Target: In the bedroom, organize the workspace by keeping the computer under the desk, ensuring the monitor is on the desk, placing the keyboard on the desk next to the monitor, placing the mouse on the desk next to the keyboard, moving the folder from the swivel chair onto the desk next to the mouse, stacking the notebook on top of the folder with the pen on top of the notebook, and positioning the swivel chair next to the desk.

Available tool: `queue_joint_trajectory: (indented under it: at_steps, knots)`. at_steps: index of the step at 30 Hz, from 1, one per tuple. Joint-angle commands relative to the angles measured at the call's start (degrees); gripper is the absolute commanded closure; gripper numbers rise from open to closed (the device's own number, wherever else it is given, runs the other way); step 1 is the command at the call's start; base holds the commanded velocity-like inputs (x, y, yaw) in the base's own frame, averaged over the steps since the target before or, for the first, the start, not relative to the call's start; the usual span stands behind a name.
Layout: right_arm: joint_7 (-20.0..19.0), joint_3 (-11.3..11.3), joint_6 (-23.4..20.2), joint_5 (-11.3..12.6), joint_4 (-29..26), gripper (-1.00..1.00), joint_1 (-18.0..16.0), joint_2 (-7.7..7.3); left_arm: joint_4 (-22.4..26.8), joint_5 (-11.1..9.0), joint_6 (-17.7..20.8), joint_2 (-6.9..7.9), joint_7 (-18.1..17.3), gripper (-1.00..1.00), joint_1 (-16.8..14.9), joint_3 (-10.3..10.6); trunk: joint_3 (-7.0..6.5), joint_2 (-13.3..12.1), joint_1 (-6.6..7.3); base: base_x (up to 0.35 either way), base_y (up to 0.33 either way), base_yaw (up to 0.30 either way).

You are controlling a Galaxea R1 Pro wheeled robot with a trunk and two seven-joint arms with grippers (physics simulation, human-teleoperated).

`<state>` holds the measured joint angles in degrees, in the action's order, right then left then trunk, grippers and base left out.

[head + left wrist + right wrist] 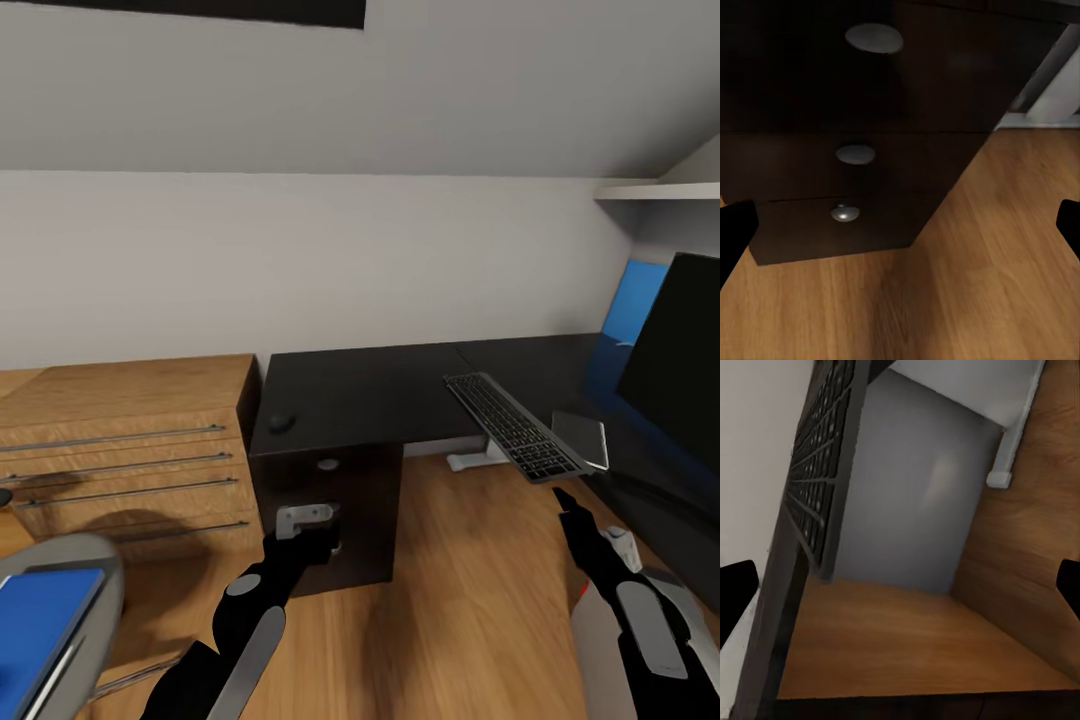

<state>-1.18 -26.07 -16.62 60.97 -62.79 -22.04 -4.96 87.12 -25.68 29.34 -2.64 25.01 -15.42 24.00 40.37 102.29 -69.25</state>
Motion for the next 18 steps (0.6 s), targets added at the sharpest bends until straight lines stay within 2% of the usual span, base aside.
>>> queue_joint_trajectory:
  at_steps: [1,7,12,18]
  knots:
    - [0.3,-0.2,-0.3,1.3,0.2,-1.00,0.0,-0.01,0.1,-0.6,0.1,0.01,0.6,-1.00,0.0,0.1,0.06,0.0,-0.01,0.195,0.000,0.000]
    - [0.9,-0.2,-0.3,3.8,0.7,-1.00,0.0,-0.04,0.0,-0.6,0.1,0.01,0.6,-1.00,0.0,0.1,0.06,0.0,-0.01,0.199,0.000,0.000]
    - [1.1,-0.2,-0.4,6.1,0.9,-1.00,0.0,-0.05,0.0,-0.7,0.1,0.01,0.6,-1.00,0.0,0.1,0.06,0.0,-0.01,0.069,0.000,0.000]
    - [1.2,-0.3,-0.4,7.4,1.0,-1.00,0.0,-0.02,0.0,-0.7,0.1,0.01,0.6,-1.00,0.0,0.1,0.06,0.0,-0.01,0.068,0.000,0.000]
